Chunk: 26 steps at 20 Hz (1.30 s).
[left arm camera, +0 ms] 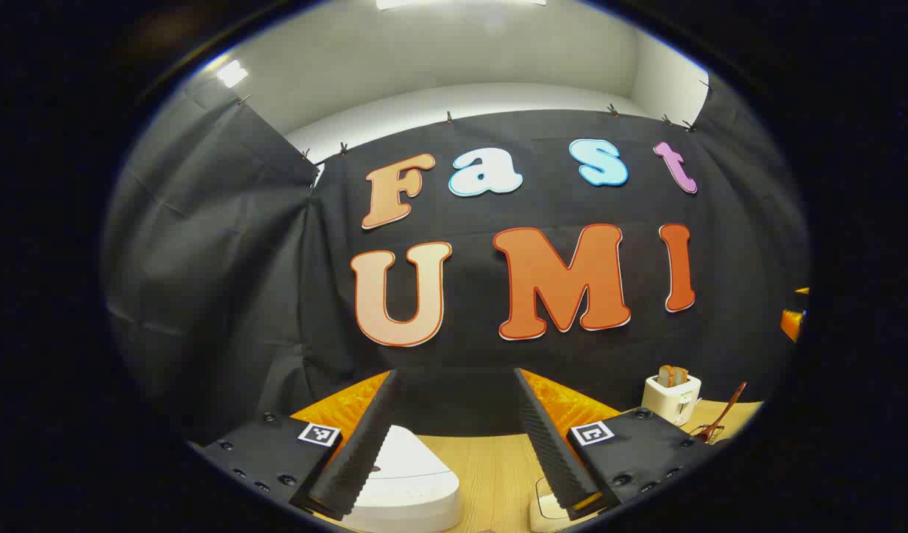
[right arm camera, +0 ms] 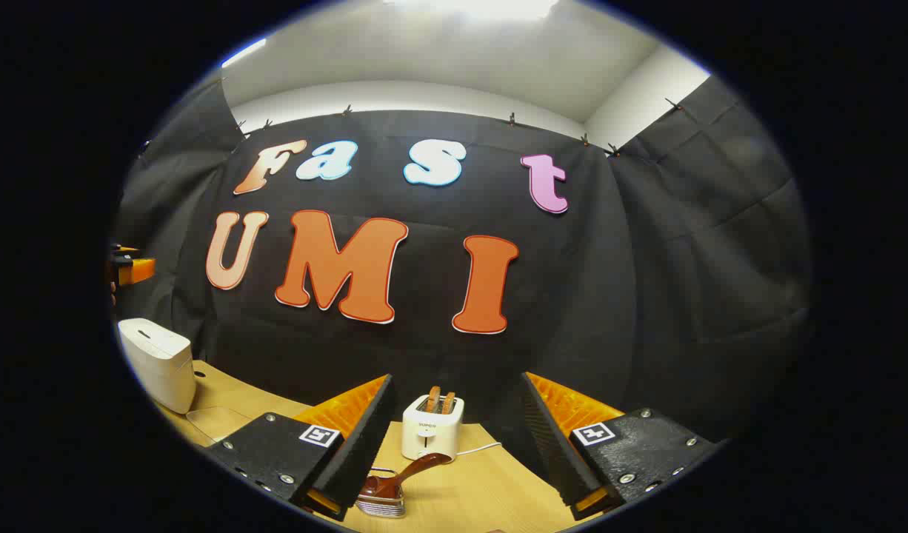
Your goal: Close the left gripper, press the button to open the rice cooker; take a wooden spoon from the chopstick holder with the right hand, scoop a spoonful of rice and pour it into the rice cooker, then put the wooden spoon back into the chopstick holder.
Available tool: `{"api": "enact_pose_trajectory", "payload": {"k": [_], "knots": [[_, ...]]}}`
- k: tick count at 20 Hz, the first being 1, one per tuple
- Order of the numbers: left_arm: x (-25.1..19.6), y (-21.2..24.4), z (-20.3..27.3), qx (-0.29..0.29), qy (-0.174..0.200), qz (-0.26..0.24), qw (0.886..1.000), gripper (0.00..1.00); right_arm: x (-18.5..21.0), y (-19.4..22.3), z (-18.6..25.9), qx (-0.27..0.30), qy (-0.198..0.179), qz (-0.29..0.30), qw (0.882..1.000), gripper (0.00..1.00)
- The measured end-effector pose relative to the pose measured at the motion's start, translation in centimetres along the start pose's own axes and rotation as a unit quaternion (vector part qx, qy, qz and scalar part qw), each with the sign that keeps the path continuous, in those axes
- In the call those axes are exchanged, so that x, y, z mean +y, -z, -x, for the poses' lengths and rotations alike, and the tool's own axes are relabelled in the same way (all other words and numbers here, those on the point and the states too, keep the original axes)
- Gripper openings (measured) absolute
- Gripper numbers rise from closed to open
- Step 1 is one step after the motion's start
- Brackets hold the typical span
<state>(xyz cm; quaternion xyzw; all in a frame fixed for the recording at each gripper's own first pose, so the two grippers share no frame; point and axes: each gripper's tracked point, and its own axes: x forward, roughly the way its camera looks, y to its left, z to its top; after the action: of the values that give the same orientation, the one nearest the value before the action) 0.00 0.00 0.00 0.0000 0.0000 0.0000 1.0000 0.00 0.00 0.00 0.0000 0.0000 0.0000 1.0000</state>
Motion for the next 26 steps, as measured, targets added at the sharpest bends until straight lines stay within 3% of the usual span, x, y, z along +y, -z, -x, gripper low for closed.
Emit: {"api": "enact_pose_trajectory", "payload": {"k": [11,16,26], "knots": [[-0.3,0.6,-0.6,0.016,0.006,0.005,1.0,0.96,1.2,1.1,-0.8,0.013,-0.022,0.009,1.0,0.98],[1.5,0.6,-0.9,0.022,-0.016,0.003,1.0,0.97,2.1,0.9,-0.6,0.01,-0.032,0.009,0.999,0.98],[4.6,-3.8,-1.5,0.026,-0.029,-0.01,0.999,0.97,1.6,-1.3,-0.7,0.001,-0.038,0.011,0.999,0.98]]}}
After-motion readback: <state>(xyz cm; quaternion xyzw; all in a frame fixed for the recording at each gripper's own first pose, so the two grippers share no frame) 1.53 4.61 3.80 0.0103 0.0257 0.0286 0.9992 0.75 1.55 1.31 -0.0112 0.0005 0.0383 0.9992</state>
